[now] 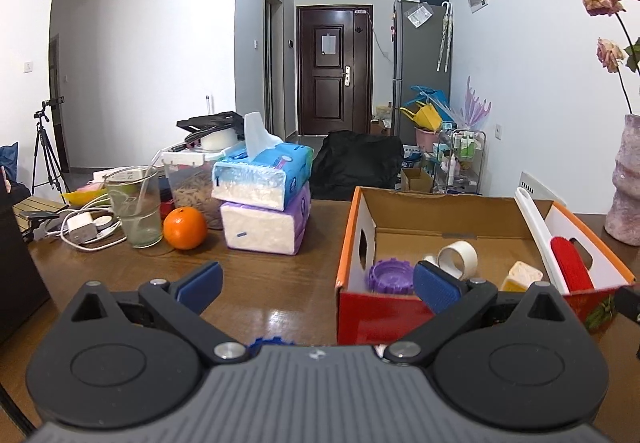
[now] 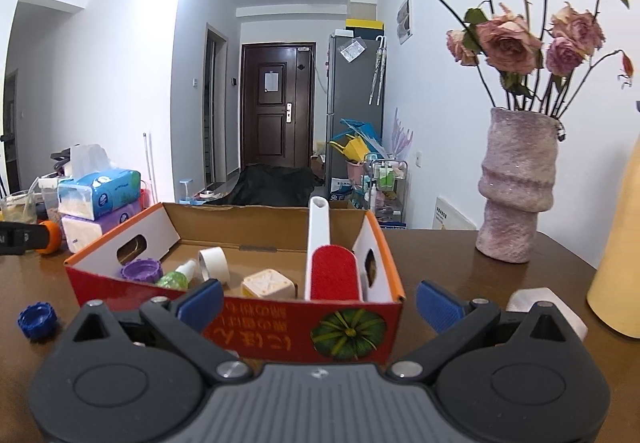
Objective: Organize rigid objects
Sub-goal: 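Withdraw both tools from the box toward the table objects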
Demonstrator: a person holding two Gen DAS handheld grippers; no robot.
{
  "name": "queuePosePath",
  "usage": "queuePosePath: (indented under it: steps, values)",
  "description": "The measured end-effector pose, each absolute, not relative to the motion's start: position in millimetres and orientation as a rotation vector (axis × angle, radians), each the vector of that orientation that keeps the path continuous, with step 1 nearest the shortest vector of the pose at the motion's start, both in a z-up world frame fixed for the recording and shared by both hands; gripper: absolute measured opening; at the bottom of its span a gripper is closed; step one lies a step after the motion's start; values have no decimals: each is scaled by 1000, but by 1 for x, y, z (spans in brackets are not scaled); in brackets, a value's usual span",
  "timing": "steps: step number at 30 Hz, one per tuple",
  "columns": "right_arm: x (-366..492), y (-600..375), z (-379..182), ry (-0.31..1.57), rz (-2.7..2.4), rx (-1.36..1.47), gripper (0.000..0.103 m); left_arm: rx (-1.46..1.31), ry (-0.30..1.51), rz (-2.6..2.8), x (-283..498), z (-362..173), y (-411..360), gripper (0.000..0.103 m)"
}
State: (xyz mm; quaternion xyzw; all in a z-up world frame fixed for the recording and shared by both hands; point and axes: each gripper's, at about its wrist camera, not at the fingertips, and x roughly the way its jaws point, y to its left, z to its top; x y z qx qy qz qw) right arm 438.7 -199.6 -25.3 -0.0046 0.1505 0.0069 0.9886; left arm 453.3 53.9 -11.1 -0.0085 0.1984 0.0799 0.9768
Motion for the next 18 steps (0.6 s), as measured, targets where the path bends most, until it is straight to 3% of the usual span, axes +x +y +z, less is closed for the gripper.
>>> queuePosePath:
  steps: [18]
  values:
    - [366,-226,-44,341,-58,-52,103,18,425,195,380,-39,58,103]
